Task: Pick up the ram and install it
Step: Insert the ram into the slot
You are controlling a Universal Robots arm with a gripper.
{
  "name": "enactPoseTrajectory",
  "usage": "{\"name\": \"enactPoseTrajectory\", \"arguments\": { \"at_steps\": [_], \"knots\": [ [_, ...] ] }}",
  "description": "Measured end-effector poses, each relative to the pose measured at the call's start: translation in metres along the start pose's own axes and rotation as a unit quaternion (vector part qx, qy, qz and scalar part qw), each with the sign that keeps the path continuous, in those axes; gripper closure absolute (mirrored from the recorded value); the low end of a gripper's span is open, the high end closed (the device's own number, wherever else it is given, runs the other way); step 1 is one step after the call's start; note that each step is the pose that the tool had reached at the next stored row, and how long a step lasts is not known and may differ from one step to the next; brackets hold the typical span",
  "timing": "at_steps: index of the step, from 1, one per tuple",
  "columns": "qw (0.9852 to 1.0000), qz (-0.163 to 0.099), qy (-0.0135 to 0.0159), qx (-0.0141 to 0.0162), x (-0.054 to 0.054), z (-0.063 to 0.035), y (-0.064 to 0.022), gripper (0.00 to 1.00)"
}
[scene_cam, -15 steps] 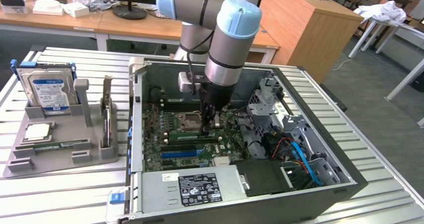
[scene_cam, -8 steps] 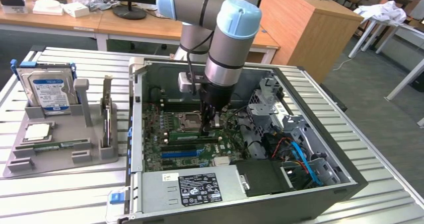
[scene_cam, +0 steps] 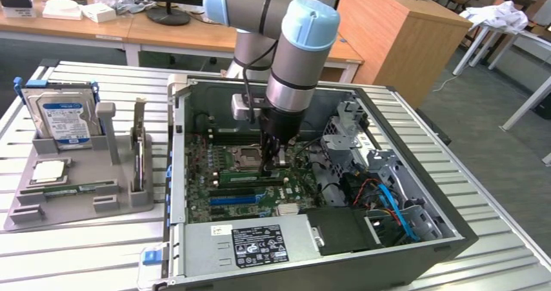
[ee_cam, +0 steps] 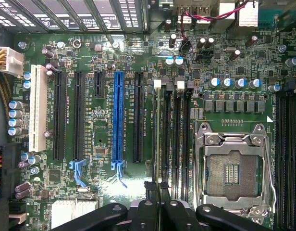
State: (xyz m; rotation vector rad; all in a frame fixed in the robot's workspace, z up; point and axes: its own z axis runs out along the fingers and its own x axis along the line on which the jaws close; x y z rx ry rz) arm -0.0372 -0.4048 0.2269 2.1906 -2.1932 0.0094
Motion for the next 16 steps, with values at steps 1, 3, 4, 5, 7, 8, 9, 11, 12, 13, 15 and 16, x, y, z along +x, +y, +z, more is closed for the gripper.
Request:
{"name": "enactPoseTrajectory", "arguments": {
  "at_steps": [1, 3, 4, 5, 7, 8, 9, 11, 12, 13, 15, 16],
  "knots": [
    [1.0000, 0.000, -0.0001, 0.0000, 0.0000, 0.0000, 0.0000, 0.87],
    [1.0000, 0.000, -0.0001, 0.0000, 0.0000, 0.0000, 0.0000, 0.82],
    [1.0000, 0.000, 0.0000, 0.0000, 0.0000, 0.0000, 0.0000, 0.82],
    [1.0000, 0.000, -0.0001, 0.0000, 0.0000, 0.0001, 0.0000, 0.75],
    [1.0000, 0.000, 0.0000, 0.0000, 0.0000, 0.0000, 0.0000, 0.75],
    [1.0000, 0.000, 0.0000, 0.0000, 0.0000, 0.0000, 0.0000, 0.75],
    [1.0000, 0.000, 0.0000, 0.0000, 0.0000, -0.0001, 0.0000, 0.75],
    [1.0000, 0.000, 0.0000, 0.0000, 0.0001, -0.0028, 0.0000, 0.75],
    [1.0000, 0.000, 0.0000, 0.0000, 0.0001, -0.0042, -0.0001, 0.75],
    [1.0000, 0.000, 0.0000, 0.0000, 0.0002, -0.0052, -0.0003, 0.75],
    [1.0000, 0.000, -0.0001, 0.0001, 0.0001, -0.0062, -0.0015, 0.75],
    [1.0000, 0.000, -0.0001, 0.0000, 0.0001, -0.0066, -0.0024, 0.75]
  ]
}}
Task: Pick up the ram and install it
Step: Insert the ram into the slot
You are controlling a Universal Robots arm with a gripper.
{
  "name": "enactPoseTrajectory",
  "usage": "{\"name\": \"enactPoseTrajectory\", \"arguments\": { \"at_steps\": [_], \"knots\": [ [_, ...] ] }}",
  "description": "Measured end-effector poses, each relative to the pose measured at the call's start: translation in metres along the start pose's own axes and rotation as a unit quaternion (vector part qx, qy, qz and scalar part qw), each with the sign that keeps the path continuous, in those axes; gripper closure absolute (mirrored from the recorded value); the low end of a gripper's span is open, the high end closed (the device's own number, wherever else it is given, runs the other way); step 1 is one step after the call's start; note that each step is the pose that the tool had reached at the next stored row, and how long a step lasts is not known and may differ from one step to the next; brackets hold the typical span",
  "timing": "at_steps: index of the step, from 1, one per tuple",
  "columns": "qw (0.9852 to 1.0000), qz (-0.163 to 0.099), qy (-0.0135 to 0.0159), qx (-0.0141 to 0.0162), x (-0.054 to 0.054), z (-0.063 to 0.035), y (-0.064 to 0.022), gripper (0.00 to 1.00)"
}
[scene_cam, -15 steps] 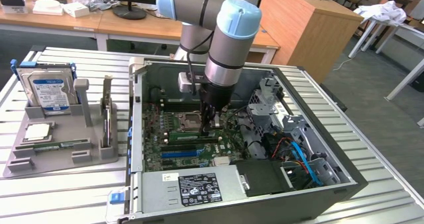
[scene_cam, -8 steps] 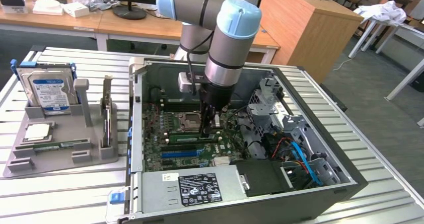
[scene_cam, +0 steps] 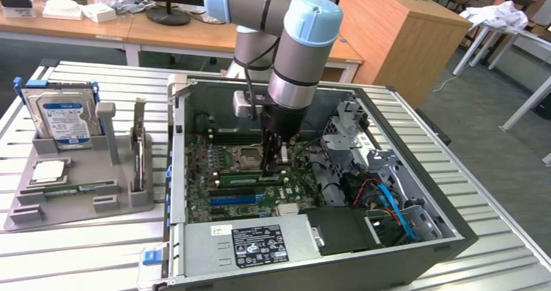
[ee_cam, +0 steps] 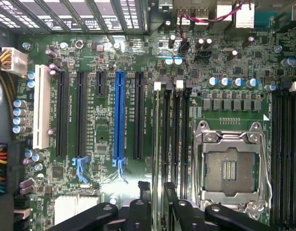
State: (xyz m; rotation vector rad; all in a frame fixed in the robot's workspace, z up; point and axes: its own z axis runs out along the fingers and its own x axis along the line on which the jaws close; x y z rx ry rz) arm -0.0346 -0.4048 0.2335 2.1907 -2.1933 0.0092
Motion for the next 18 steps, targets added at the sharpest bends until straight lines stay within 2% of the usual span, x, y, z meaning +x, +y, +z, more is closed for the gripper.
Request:
{"name": "enactPoseTrajectory", "arguments": {
  "at_steps": [10, 18],
  "knots": [
    [1.0000, 0.000, 0.0001, -0.0001, 0.0002, -0.0044, -0.0094, 0.75],
    [1.0000, 0.000, 0.0000, -0.0002, 0.0001, -0.0044, -0.0095, 0.75]
  ]
}}
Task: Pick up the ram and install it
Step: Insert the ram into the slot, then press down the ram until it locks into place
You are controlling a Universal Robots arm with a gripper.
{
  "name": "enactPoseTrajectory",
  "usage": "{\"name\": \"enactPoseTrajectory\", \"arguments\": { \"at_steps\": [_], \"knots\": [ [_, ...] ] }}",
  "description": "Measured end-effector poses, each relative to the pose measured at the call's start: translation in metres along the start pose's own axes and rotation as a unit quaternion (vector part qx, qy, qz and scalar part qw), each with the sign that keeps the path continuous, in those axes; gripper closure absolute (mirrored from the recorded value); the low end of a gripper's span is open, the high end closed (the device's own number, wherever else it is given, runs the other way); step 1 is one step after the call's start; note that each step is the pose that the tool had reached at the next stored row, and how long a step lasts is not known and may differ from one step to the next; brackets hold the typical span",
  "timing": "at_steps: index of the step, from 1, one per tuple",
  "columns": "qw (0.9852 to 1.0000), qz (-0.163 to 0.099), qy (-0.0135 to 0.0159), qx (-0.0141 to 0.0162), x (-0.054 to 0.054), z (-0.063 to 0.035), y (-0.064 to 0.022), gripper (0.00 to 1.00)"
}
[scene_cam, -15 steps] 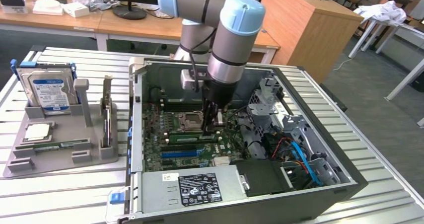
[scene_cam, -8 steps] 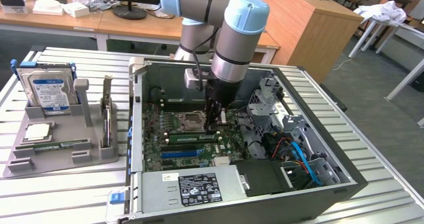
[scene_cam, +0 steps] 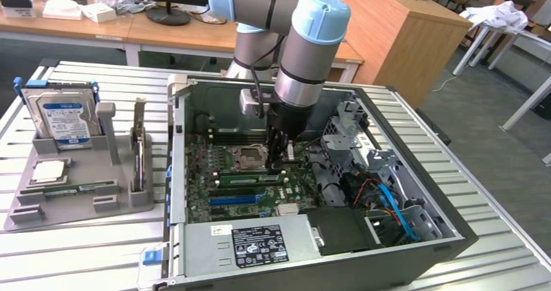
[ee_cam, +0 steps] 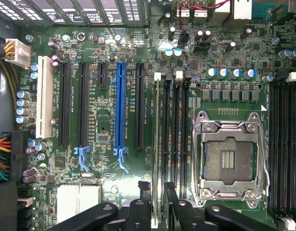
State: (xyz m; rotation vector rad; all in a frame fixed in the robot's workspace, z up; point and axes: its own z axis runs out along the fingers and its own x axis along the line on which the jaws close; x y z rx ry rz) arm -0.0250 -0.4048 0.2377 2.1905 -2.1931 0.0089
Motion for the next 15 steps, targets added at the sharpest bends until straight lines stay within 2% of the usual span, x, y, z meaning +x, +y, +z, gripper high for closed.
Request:
{"name": "enactPoseTrajectory", "arguments": {
  "at_steps": [5, 6, 7, 8, 9, 15],
  "knots": [
    [1.0000, 0.000, 0.0000, 0.0000, 0.0000, 0.0000, 0.0000, 0.75],
    [1.0000, 0.000, 0.0000, 0.0000, 0.0000, 0.0000, 0.0000, 0.76],
    [1.0000, 0.000, 0.0000, 0.0000, 0.0000, 0.0000, 0.0000, 0.83],
    [1.0000, 0.000, 0.0000, 0.0000, 0.0000, 0.0000, 0.0000, 0.83],
    [1.0000, 0.000, 0.0000, 0.0000, 0.0000, 0.0000, 0.0000, 0.89],
    [1.0000, 0.000, 0.0000, 0.0000, 0.0000, 0.0000, 0.0000, 0.90]
  ]
}}
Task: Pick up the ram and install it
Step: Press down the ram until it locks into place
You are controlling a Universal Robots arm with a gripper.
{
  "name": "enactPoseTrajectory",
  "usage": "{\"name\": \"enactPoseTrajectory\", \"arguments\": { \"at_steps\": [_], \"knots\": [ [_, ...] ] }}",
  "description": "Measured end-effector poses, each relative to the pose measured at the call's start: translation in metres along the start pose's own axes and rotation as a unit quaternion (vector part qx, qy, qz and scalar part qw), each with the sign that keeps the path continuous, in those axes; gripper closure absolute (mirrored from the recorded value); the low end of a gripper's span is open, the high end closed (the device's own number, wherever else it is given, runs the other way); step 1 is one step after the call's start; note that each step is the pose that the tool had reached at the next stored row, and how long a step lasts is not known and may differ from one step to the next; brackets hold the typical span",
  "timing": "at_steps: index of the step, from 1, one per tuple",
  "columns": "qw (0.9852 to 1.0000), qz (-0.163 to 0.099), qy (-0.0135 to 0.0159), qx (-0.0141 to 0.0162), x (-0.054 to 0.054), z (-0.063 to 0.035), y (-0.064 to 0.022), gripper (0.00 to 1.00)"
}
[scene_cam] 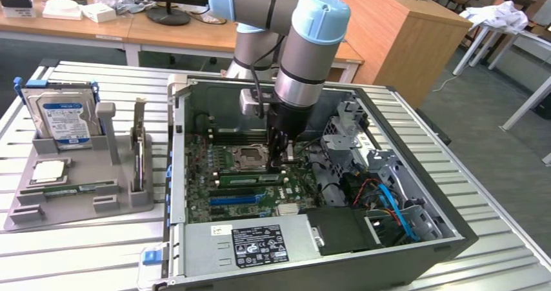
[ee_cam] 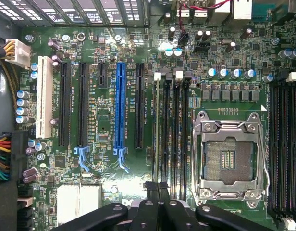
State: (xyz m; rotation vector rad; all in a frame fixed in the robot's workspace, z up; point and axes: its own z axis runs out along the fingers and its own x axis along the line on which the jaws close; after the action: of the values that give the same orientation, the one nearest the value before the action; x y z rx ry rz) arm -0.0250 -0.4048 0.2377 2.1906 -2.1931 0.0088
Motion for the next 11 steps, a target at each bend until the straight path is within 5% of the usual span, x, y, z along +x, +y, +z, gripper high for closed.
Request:
{"name": "enactPoseTrajectory", "arguments": {
  "at_steps": [11],
  "knots": [
    [1.0000, 0.000, 0.0001, 0.0000, 0.0000, 0.0000, -0.0006, 0.90]
  ]
}}
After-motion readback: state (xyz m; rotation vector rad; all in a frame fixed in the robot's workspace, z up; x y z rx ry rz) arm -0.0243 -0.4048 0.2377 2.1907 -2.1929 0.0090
